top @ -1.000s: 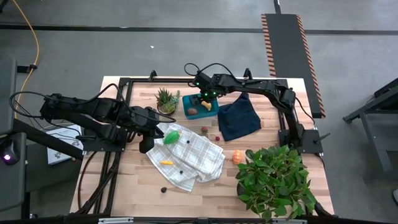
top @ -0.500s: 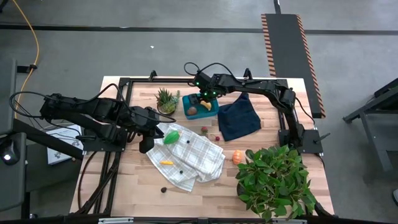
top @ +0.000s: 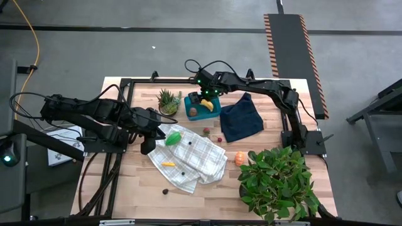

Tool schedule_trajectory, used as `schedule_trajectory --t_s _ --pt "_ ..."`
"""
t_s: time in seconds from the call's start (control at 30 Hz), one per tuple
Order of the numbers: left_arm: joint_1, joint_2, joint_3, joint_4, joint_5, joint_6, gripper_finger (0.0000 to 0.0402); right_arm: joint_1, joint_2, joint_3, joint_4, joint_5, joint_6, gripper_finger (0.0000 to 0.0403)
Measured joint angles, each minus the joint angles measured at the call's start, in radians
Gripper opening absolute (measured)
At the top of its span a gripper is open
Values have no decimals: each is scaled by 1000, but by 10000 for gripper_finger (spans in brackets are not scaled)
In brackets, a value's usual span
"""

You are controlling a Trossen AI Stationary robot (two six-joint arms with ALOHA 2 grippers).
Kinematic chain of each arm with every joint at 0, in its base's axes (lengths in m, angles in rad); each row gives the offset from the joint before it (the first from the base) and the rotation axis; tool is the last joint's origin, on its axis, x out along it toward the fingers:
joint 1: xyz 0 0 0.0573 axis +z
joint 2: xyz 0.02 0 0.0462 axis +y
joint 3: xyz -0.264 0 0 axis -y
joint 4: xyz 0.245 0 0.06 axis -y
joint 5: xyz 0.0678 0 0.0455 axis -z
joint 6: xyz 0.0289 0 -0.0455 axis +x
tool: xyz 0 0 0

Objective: Pick and placing Produce into tupperware
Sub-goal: Put the croissant into the blue bin

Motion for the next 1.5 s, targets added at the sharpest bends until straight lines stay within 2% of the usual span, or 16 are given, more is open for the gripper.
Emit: schedule_trajectory --t_s 0.23,0.4,1.03,1.5 --pt "0 0 0 0 0 0 46 0 -1 135 -161 119 -75 268" --pt "0 0 0 0 0 0 46 1 -1 187 -228 136 -107 268" --pt "0 0 0 -18 0 -1 46 26 -18 193 -330 140 -154 268" --pt "0 0 0 -27 0 -2 46 30 -129 193 -372 250 -161 268"
